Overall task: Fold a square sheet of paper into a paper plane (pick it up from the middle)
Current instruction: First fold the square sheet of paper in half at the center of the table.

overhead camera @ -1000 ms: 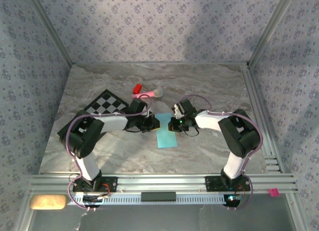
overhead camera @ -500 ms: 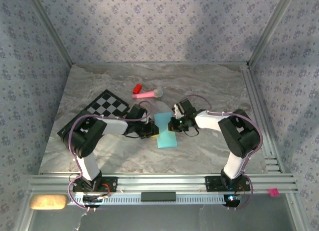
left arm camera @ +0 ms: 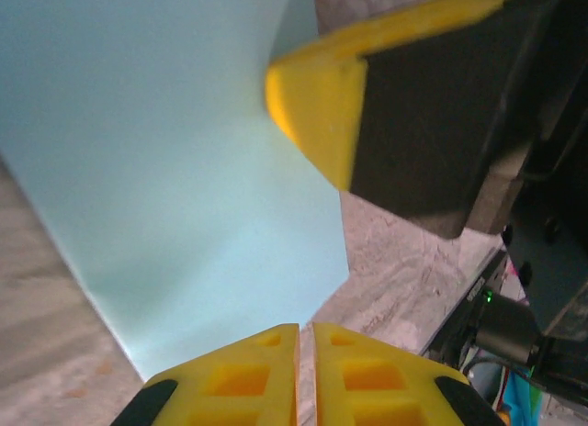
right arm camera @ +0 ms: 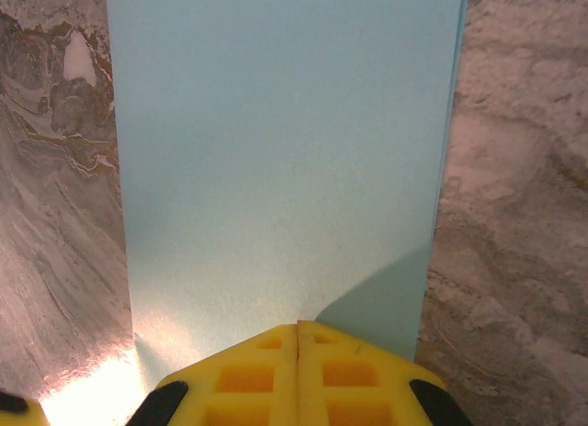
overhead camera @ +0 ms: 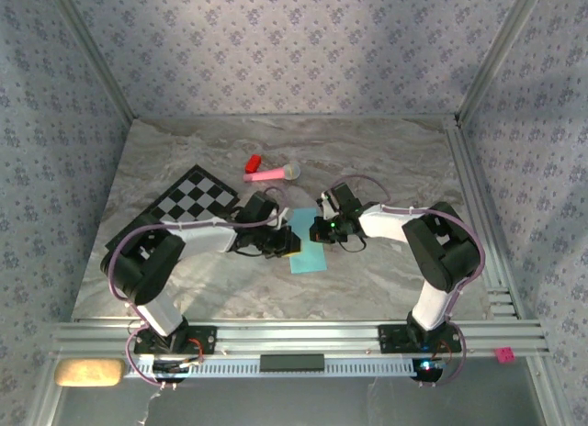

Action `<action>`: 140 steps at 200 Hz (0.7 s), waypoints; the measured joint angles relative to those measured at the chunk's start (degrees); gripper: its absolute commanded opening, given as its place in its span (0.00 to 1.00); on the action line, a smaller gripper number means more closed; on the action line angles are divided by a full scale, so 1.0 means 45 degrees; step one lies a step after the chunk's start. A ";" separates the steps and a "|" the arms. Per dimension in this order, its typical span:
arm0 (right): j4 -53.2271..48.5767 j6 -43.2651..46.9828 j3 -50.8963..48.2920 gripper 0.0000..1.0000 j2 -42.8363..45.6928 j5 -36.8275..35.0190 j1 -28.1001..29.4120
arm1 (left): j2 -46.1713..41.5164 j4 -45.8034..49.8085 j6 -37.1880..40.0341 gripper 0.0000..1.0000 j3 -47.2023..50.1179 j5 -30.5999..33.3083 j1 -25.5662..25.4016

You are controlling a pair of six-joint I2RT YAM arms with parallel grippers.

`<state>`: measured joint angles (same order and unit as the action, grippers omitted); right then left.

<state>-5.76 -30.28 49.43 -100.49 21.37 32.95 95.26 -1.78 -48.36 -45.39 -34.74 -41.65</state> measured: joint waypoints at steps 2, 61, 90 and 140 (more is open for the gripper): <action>0.0000 -0.0015 0.0000 0.00 0.0000 0.0000 0.0000 | 0.0000 -0.0010 -0.0005 0.13 0.0005 -0.0005 -0.0029; 0.0000 -0.0078 0.0000 0.00 0.0024 -0.0102 0.0044 | 0.0763 0.0024 0.0306 0.12 0.0811 -0.0350 -0.0607; -0.0010 -0.0078 0.0000 0.00 0.0024 -0.0141 0.0068 | 0.0593 -0.0253 0.0695 0.12 0.1132 -0.0355 -0.0583; -0.0005 -0.0238 -0.0015 0.00 0.0180 -0.0277 0.0223 | -0.0811 0.1248 0.1180 0.15 0.1622 -0.0180 -0.0583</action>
<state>-5.78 -31.35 49.36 -99.68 20.12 33.95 91.61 3.84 -43.05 -38.09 -35.55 -44.27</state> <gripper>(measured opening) 0.051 0.147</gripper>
